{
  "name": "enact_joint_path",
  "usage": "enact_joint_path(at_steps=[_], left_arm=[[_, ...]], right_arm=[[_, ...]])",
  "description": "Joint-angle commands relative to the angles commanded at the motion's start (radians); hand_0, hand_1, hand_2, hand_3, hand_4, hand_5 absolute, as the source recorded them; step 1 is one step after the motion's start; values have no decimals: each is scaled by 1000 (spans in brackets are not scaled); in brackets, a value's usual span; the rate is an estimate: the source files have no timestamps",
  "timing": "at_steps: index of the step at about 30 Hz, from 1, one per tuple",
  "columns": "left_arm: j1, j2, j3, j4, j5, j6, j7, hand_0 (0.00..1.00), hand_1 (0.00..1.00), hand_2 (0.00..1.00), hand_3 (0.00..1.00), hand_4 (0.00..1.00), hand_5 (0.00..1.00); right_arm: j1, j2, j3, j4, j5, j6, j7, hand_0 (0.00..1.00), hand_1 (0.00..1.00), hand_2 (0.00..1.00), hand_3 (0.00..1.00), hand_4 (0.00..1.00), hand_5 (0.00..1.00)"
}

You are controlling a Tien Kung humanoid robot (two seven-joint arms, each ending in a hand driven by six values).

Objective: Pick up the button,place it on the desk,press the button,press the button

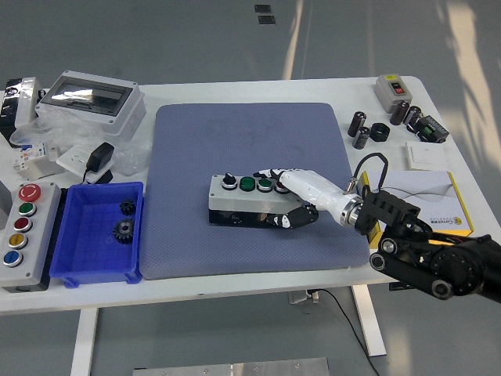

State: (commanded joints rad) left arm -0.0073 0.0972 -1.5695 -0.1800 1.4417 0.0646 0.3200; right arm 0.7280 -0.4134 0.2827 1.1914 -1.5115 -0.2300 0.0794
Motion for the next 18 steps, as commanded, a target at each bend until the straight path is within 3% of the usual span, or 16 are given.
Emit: enact_joint_path(at_steps=[11,12,18], left_arm=[[3,1,2,0,2,-1,1,636,598,549,594,610,219],[3,1,2,0,2,-1,1,636,596,548,591,602,212],[2,2,0,0,6,-2,2,636,594,548,591,600,209]], right_arm=[[0,-23,8,36,9,3,4,930,912,908,998,525,2],[0,-24,8,38,9,3,4,988,955,991,998,568,2],[-1,-30,13,46,12,1,6,998,958,997,998,577,2]])
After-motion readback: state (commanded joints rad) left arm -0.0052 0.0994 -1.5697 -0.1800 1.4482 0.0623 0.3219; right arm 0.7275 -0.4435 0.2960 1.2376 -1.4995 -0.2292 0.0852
